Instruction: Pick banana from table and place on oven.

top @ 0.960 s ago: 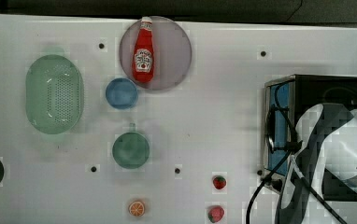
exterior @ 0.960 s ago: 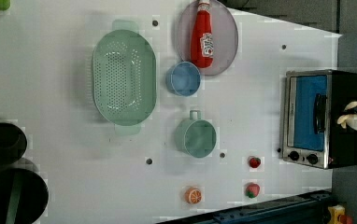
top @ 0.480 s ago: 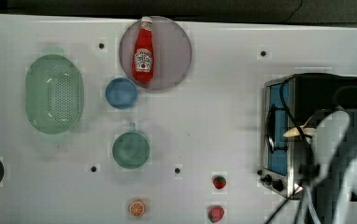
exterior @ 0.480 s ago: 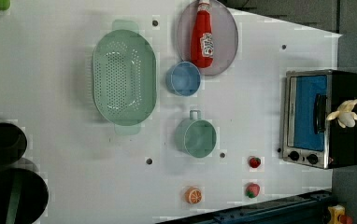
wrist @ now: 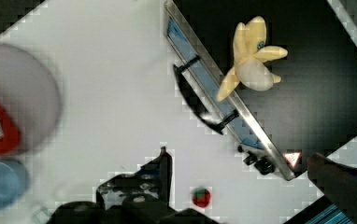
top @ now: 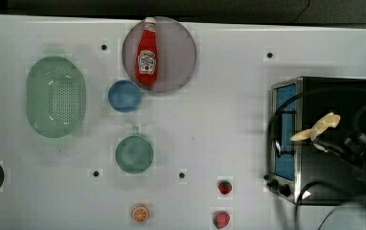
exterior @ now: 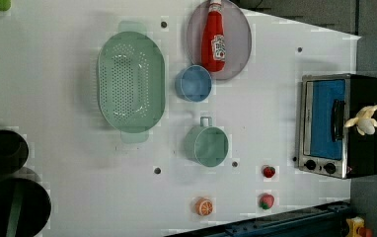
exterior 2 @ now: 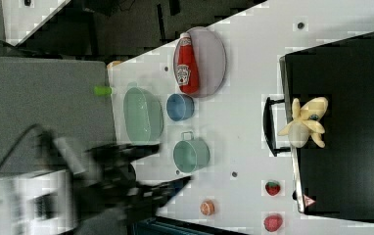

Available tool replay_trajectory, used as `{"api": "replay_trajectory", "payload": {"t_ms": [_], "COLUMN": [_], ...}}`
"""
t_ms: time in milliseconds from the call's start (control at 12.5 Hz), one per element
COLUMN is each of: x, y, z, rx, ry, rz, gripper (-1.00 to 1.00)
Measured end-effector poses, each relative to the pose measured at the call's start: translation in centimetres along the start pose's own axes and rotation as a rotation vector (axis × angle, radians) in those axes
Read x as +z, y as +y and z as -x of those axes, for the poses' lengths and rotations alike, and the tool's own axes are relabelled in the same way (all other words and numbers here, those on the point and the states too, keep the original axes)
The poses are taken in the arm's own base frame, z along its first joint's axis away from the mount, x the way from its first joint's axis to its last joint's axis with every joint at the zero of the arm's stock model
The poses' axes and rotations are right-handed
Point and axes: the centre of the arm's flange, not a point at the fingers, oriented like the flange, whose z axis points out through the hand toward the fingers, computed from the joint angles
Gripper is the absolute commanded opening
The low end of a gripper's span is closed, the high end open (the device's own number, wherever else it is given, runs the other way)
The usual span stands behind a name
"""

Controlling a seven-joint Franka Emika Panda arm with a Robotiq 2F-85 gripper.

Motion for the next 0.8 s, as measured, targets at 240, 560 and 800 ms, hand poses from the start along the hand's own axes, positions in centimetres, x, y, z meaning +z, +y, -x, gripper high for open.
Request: {"api": "replay_trajectory", "payload": {"t_ms": [240,560,800], "x": [-3.6,-0.2,2.8], "y": [-8.3,-20.6,-23.3], "z": [5.3,14.4,17.8], "rx": [0.046,0.019,0.003], "ry": [0.066,0.018,-0.073], "rz": [-0.011,0.034,0.040], "gripper": [1.00,1.00,1.00]}}
